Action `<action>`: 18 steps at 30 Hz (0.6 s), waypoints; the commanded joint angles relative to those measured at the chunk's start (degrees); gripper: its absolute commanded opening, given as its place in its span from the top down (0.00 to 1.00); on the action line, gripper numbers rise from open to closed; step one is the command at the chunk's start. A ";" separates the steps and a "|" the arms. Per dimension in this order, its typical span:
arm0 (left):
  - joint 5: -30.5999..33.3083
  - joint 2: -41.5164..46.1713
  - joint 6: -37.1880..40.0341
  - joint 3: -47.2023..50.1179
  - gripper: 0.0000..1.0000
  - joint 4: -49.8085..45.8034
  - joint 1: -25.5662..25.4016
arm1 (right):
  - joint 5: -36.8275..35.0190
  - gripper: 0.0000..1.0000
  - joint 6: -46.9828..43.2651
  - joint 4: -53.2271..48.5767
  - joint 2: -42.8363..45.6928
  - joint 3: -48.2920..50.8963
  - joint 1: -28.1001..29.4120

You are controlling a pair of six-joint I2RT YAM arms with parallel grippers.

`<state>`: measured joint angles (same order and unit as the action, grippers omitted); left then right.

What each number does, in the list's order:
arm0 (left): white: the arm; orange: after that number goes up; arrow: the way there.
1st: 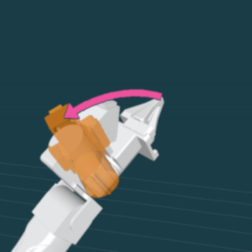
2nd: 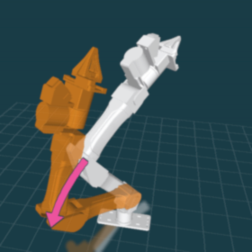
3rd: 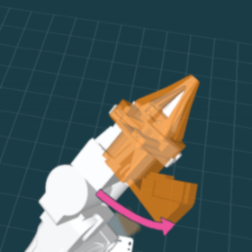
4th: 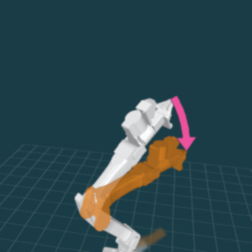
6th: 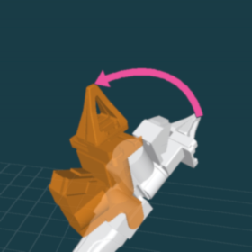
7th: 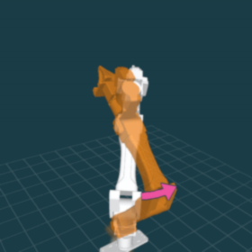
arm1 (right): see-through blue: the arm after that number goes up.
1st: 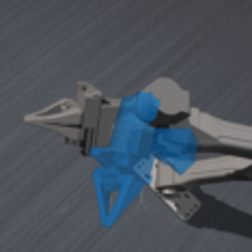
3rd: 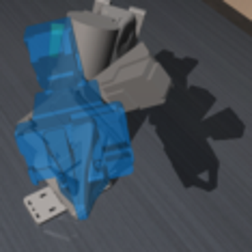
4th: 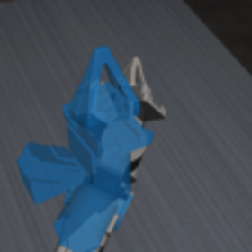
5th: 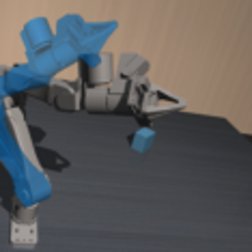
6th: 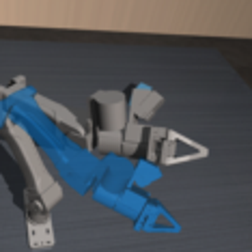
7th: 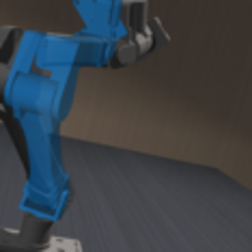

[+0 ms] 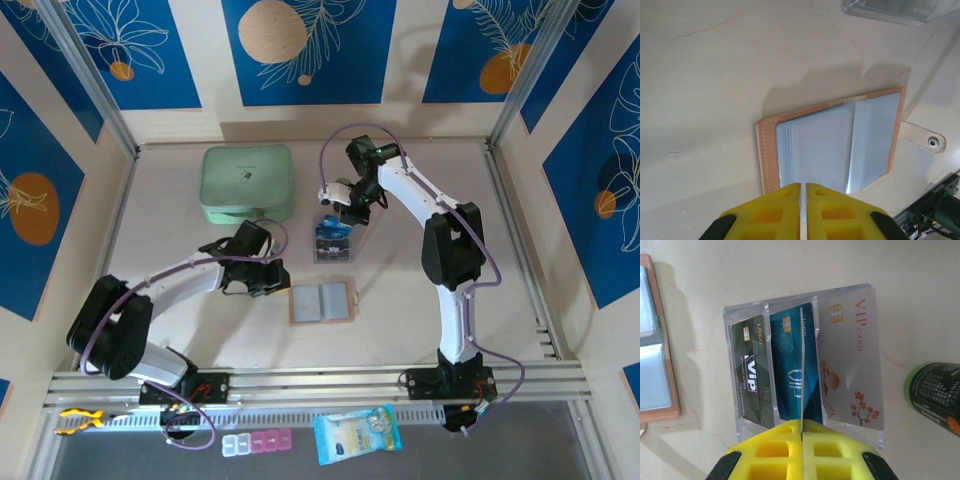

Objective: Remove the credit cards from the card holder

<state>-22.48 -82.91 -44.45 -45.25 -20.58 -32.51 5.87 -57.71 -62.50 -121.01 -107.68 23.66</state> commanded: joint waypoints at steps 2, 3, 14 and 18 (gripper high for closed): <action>-1.40 0.91 1.10 0.88 0.90 -1.03 0.80 | 0.75 0.94 -1.52 -0.99 -1.16 -0.57 -0.10; -1.51 0.90 1.07 0.88 0.90 -1.04 0.91 | 0.58 0.92 -1.48 -0.82 -1.19 -0.35 -0.19; -1.73 1.02 1.07 1.75 0.90 -0.51 0.98 | 0.28 0.87 0.23 0.77 1.04 0.51 -0.17; -1.87 1.09 1.20 1.94 0.90 -0.43 0.97 | 0.61 0.87 0.92 1.73 2.55 1.70 -0.19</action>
<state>-22.92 -82.91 -44.45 -44.05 -20.58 -32.18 5.54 -57.69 -60.99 -121.38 -107.15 23.66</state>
